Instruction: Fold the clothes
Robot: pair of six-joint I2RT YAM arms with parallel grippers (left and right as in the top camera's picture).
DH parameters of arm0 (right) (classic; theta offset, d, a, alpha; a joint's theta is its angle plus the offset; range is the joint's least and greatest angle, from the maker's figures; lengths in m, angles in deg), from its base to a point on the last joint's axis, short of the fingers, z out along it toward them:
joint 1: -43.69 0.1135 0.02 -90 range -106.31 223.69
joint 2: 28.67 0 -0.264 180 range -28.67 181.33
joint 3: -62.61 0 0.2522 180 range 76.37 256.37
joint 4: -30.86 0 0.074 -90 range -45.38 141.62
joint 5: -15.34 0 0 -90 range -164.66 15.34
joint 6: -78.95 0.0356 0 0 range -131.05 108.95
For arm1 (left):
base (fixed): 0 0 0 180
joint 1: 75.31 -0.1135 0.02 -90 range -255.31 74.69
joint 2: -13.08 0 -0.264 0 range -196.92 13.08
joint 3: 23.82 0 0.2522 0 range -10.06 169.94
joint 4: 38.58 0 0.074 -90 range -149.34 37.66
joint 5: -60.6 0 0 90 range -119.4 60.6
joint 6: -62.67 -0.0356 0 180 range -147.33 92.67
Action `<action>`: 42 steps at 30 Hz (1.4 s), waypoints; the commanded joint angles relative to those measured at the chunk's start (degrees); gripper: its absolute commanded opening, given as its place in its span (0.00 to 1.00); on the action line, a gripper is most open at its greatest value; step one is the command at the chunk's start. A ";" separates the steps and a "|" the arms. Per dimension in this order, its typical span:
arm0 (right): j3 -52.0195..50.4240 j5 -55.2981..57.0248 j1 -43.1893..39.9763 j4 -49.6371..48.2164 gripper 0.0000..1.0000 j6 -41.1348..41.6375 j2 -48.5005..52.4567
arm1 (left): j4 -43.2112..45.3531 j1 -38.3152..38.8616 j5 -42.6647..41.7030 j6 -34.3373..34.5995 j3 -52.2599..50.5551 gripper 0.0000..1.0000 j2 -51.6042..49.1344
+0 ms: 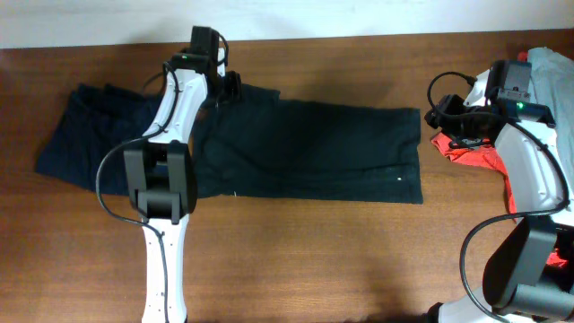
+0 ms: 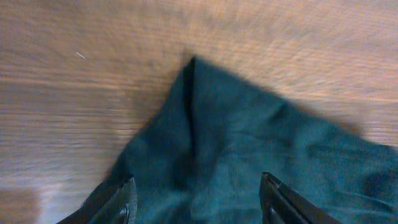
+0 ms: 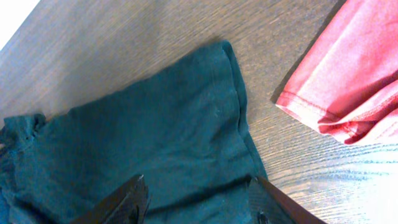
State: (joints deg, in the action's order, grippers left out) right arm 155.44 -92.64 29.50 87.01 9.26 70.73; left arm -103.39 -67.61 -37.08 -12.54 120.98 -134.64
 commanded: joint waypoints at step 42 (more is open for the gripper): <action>0.87 0.74 0.37 0.83 0.57 -0.61 0.42 | -8.61 0.02 -3.06 -0.13 14.82 0.01 -3.19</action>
State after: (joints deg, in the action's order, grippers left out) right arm 155.44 -92.46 29.50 88.24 9.26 70.77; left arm -110.58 -67.39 -39.49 -12.54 130.34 -137.59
